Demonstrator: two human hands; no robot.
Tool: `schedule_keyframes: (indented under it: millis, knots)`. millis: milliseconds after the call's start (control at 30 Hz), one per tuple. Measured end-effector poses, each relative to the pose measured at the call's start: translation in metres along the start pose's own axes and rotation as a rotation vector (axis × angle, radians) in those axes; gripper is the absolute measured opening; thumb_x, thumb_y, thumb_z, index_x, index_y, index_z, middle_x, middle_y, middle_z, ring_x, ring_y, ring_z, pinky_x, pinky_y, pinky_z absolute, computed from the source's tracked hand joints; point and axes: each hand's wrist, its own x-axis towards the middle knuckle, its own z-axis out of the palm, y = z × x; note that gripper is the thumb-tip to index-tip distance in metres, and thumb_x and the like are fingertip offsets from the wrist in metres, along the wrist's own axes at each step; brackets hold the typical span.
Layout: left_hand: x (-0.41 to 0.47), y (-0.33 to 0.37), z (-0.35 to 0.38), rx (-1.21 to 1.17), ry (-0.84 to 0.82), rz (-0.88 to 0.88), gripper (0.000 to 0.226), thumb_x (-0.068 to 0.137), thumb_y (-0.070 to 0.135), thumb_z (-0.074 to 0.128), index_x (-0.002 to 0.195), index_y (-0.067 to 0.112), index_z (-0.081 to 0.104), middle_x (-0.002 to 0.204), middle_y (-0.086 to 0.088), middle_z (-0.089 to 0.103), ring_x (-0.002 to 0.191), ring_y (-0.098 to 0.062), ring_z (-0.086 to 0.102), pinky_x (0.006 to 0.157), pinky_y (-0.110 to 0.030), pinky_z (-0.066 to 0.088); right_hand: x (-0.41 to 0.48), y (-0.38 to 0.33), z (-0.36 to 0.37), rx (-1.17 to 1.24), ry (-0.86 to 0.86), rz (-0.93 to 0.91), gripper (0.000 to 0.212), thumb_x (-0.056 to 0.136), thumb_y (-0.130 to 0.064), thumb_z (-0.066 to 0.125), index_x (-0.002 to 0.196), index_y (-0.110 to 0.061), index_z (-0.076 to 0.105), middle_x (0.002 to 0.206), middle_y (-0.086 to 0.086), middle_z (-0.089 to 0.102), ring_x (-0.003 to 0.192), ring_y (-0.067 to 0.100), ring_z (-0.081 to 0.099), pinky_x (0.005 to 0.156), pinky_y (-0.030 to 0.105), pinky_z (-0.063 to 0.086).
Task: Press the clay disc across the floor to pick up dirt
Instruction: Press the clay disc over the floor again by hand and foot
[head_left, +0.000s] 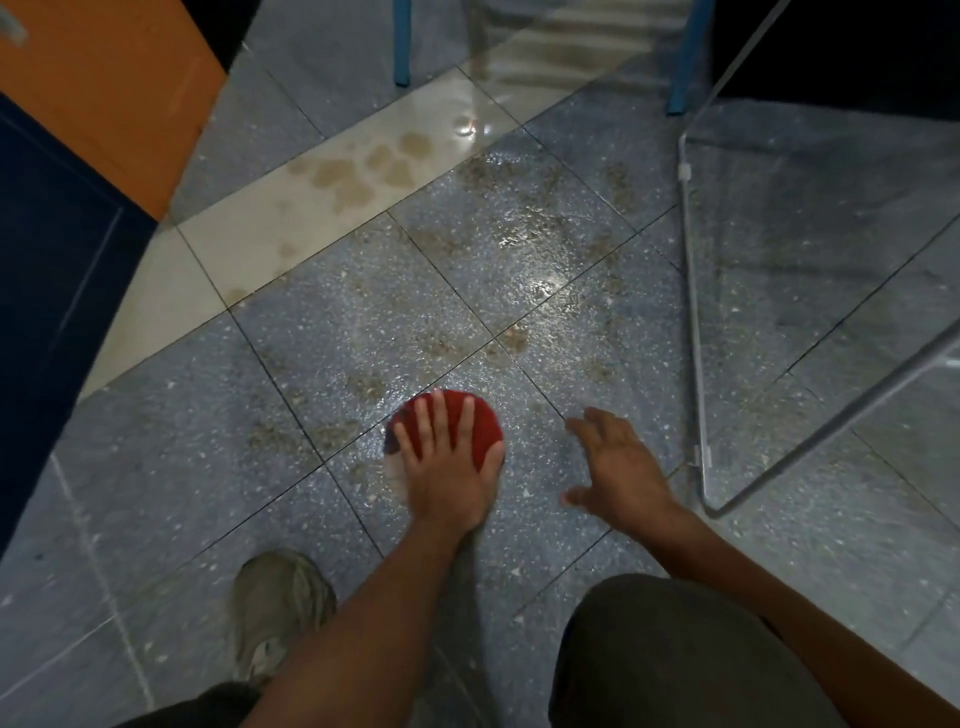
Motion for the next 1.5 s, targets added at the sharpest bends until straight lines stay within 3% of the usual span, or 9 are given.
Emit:
schedule_keyframes:
  millis: [167,300,467,667,833,1000,1167,1400,1500]
  knots:
    - [0.001,0.065,0.006,0.015,-0.043,0.297,0.08,0.108,0.072,0.018,0.172,0.031,-0.006,0.177,-0.011,-0.023,0.162,-0.033,-0.029,0.129,-0.063,-0.014,0.007,0.004,-0.009,-0.053,0.02,-0.008,0.114,0.069,-0.05,0.089,0.159,-0.025,0.024,0.166,0.01,0.022,0.15,0.031,0.025,0.119,0.043,0.032]
    - [-0.048,0.015,0.025,0.066,-0.02,0.569,0.074,0.109,0.069,0.03,0.172,0.036,0.009,0.181,-0.003,-0.003,0.167,-0.027,-0.009,0.131,-0.065,0.009,0.013,-0.006,-0.016,-0.06,-0.014,-0.072,0.114,0.07,-0.047,0.089,0.159,-0.024,0.022,0.167,0.009,0.021,0.15,0.031,0.024,0.12,0.042,0.031]
    - [-0.063,-0.084,0.013,0.042,0.003,0.355,0.075,0.105,0.074,0.037,0.17,0.04,0.02,0.181,0.002,0.004,0.168,-0.024,0.001,0.131,-0.066,0.01,0.025,-0.035,-0.014,-0.117,-0.068,-0.188,0.115,0.07,-0.046,0.089,0.16,-0.023,0.022,0.167,0.008,0.022,0.15,0.031,0.026,0.12,0.043,0.033]
    - [-0.015,-0.051,-0.002,-0.035,0.029,-0.099,0.08,0.107,0.073,0.017,0.171,0.034,-0.01,0.176,-0.009,-0.025,0.162,-0.032,-0.028,0.128,-0.061,-0.02,0.047,-0.078,-0.009,-0.23,-0.092,-0.286,0.117,0.069,-0.049,0.089,0.159,-0.02,0.02,0.167,0.012,0.02,0.15,0.032,0.026,0.121,0.041,0.031]
    - [-0.08,-0.073,0.015,0.004,-0.001,0.219,0.076,0.107,0.075,0.026,0.171,0.041,0.002,0.18,0.002,-0.013,0.166,-0.023,-0.015,0.131,-0.065,0.004,0.058,-0.101,-0.007,-0.238,-0.113,-0.352,0.118,0.066,-0.047,0.091,0.158,-0.019,0.022,0.167,0.013,0.019,0.15,0.033,0.025,0.119,0.045,0.034]
    - [-0.087,-0.152,0.006,-0.017,0.018,-0.025,0.075,0.106,0.077,0.026,0.171,0.045,0.008,0.18,0.006,-0.012,0.167,-0.024,-0.01,0.133,-0.056,-0.009,0.064,-0.117,0.008,-0.29,-0.152,-0.497,0.125,0.065,-0.046,0.091,0.162,-0.02,0.017,0.17,0.011,0.012,0.154,0.033,0.017,0.125,0.046,0.023]
    - [-0.006,-0.124,-0.013,-0.104,0.05,-0.371,0.08,0.105,0.075,0.009,0.171,0.034,-0.005,0.178,-0.009,-0.018,0.164,-0.032,-0.022,0.13,-0.062,-0.014,0.069,-0.127,0.021,-0.322,-0.117,-0.488,0.126,0.057,-0.039,0.096,0.158,-0.02,0.025,0.168,0.011,0.016,0.152,0.034,0.02,0.122,0.052,0.028]
    - [-0.074,-0.133,0.002,-0.044,0.012,0.037,0.076,0.106,0.076,0.025,0.17,0.044,-0.001,0.18,0.005,-0.018,0.165,-0.022,-0.02,0.131,-0.064,-0.001,0.068,-0.127,0.026,-0.333,-0.093,-0.48,0.124,0.056,-0.038,0.097,0.157,-0.019,0.027,0.168,0.011,0.017,0.152,0.035,0.02,0.119,0.055,0.032]
    - [-0.085,-0.188,-0.002,-0.057,0.006,-0.12,0.074,0.105,0.078,0.024,0.169,0.049,0.001,0.18,0.007,-0.014,0.166,-0.02,-0.018,0.132,-0.062,-0.002,0.069,-0.127,0.027,-0.322,-0.093,-0.472,0.123,0.057,-0.032,0.097,0.157,-0.02,0.027,0.168,0.01,0.017,0.152,0.034,0.02,0.12,0.054,0.032]
